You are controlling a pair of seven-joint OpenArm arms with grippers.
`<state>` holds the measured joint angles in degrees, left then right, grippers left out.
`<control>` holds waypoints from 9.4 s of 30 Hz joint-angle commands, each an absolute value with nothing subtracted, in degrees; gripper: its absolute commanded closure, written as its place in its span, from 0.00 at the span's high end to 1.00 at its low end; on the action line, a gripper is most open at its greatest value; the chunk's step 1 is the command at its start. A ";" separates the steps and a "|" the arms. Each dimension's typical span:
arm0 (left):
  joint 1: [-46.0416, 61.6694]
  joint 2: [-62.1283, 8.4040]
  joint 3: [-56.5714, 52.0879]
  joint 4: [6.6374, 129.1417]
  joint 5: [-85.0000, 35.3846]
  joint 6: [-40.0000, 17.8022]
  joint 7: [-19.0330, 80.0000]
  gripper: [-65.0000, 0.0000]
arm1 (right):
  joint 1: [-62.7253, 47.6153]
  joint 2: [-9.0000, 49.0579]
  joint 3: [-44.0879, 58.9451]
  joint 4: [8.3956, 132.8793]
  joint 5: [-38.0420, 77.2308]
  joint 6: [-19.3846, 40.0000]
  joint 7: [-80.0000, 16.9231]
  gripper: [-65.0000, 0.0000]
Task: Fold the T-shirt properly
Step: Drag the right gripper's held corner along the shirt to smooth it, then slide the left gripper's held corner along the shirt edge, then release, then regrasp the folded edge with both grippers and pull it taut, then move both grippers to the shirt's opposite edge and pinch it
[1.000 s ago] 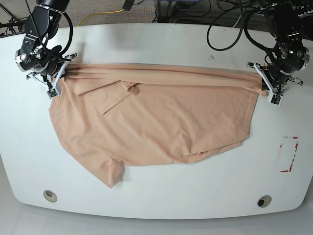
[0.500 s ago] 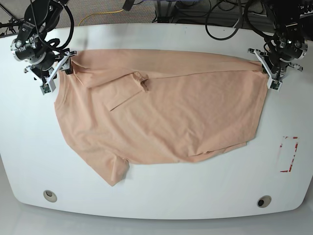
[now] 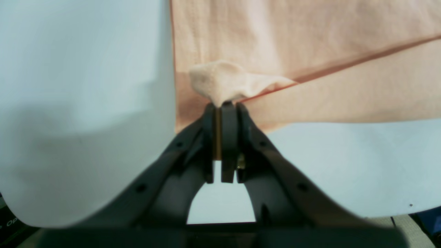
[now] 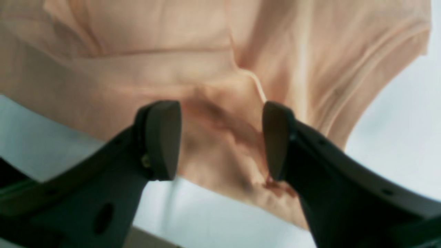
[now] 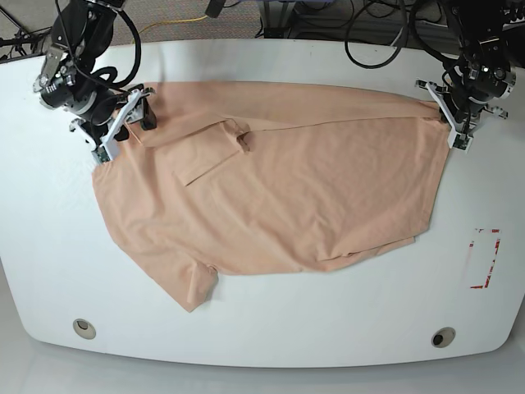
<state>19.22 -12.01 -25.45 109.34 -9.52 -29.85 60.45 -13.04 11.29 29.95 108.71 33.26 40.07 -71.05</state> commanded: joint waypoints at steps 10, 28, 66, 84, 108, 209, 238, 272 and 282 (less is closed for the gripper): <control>16.84 -12.88 -25.63 110.46 -9.54 -29.67 59.74 0.00 | -6.02 11.91 28.79 106.95 26.86 40.00 -70.29 0.69; 7.43 -13.05 -25.36 103.52 -9.45 -29.67 60.00 0.00 | -7.69 9.80 24.75 106.95 26.77 40.00 -70.02 0.69; -1.27 -13.85 -25.36 95.25 -9.45 -29.67 60.00 0.00 | -6.55 9.89 24.57 99.65 35.65 40.00 -71.78 0.60; -4.88 -13.58 -25.36 91.56 -9.45 -29.41 59.74 0.00 | -6.64 11.74 25.10 101.58 35.74 40.00 -71.69 0.00; -13.41 -16.13 -18.15 71.78 -9.45 -29.32 54.37 0.14 | -4.88 14.81 25.01 101.14 35.38 40.00 -69.58 0.00; 26.33 -18.77 -34.68 102.37 -9.63 -33.45 45.93 0.00 | -26.51 19.30 34.95 106.68 26.33 40.00 -71.69 0.04; 33.10 -15.08 -38.29 111.87 -9.89 -33.45 46.73 0.53 | -27.30 18.77 34.77 115.65 48.13 40.00 -71.69 0.82; 17.01 -10.24 -36.35 111.60 -5.05 -33.36 46.73 0.53 | 17.36 17.71 26.77 76.70 16.66 40.00 -63.60 0.82; 16.84 -10.24 -36.26 111.60 -5.05 -33.36 46.73 0.53 | 23.08 17.10 26.77 62.64 11.21 40.00 -55.96 0.82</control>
